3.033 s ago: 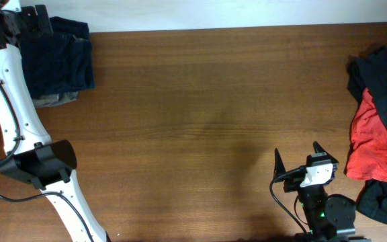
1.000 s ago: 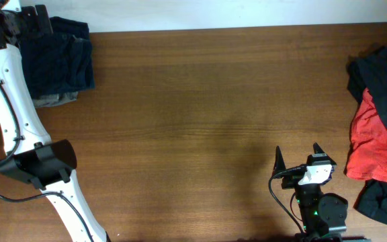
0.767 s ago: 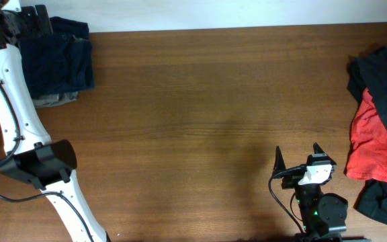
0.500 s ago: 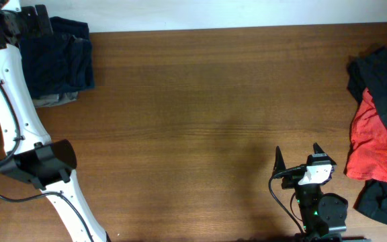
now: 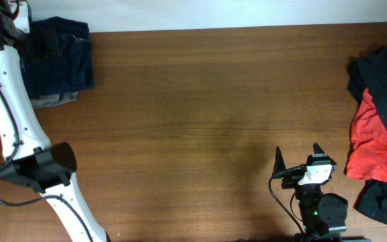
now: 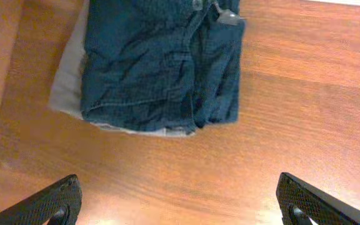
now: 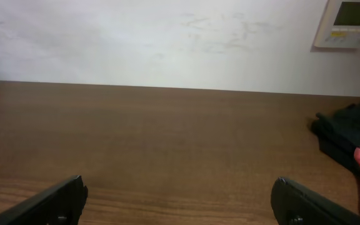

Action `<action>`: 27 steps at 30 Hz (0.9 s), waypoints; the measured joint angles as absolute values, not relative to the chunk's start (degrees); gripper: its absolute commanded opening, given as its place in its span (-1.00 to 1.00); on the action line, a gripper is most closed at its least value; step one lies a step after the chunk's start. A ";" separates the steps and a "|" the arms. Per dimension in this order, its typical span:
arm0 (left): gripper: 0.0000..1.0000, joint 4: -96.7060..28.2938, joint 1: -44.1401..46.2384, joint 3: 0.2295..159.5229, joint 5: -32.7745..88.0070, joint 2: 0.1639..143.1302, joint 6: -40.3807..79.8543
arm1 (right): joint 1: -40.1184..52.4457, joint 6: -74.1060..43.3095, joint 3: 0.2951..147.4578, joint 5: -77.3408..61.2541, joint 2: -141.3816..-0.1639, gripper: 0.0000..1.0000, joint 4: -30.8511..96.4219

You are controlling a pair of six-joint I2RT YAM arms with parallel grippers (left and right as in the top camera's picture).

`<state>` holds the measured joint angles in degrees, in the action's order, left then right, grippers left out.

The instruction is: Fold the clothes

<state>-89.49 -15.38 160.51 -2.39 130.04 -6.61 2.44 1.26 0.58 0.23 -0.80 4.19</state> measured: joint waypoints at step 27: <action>0.98 -11.25 -4.34 45.06 8.03 56.60 -6.57 | 2.44 1.26 0.58 0.45 -0.62 0.97 4.19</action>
